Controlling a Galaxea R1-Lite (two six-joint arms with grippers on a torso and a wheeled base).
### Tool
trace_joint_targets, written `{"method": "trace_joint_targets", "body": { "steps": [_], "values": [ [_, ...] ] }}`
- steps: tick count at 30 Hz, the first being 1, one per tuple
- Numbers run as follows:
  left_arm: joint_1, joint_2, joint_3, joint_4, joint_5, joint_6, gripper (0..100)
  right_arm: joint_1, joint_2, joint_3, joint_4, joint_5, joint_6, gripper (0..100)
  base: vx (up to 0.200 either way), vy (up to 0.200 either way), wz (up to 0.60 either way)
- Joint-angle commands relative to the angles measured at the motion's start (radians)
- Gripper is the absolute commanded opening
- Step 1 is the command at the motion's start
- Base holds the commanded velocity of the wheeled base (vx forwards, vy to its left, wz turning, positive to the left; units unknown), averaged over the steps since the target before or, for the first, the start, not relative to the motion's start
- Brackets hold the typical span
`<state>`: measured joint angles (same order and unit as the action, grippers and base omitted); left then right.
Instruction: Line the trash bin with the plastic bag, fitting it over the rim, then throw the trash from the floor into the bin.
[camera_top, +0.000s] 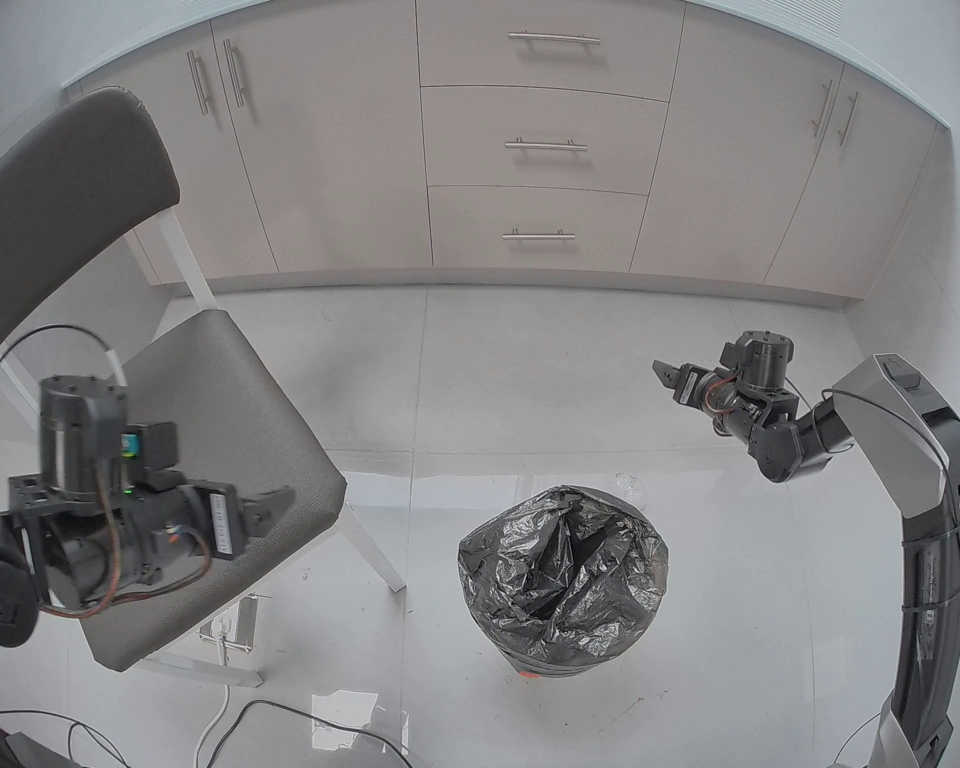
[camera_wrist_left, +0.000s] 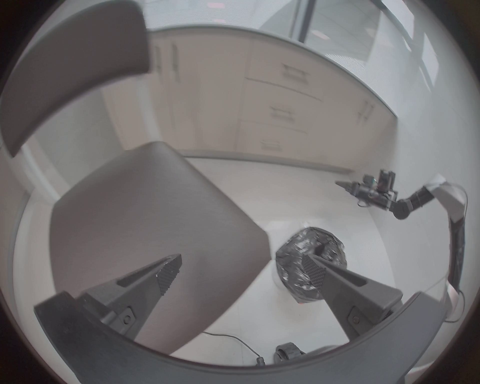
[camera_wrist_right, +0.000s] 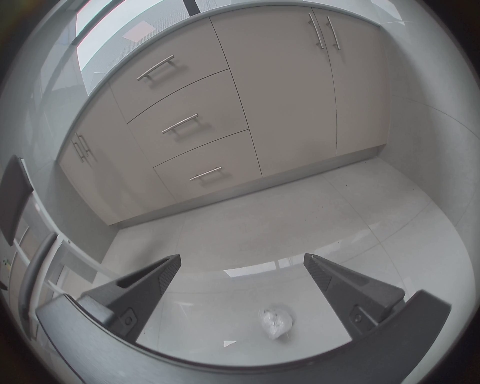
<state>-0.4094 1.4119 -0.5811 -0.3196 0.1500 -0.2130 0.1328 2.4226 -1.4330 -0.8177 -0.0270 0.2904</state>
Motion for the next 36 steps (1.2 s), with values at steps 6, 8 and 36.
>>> {"method": "trace_joint_targets", "body": {
  "steps": [6, 8, 36],
  "values": [
    [0.394, -0.347, 0.273, -0.027, -0.148, -0.003, 100, -0.019, 0.375, -0.567, 0.376, -0.157, -0.086, 100, 0.0, 0.0, 0.0],
    [0.42, -0.363, 0.291, -0.026, -0.179, -0.003, 100, -0.018, 0.431, -0.567, 0.437, -0.182, -0.096, 100, 0.0, 0.0, 0.0],
    [0.431, -0.482, 0.372, -0.027, -0.204, -0.003, 100, 0.001, 0.569, -0.567, 0.687, -0.215, -0.197, 100, 0.0, 0.0, 0.0]
  ]
}}
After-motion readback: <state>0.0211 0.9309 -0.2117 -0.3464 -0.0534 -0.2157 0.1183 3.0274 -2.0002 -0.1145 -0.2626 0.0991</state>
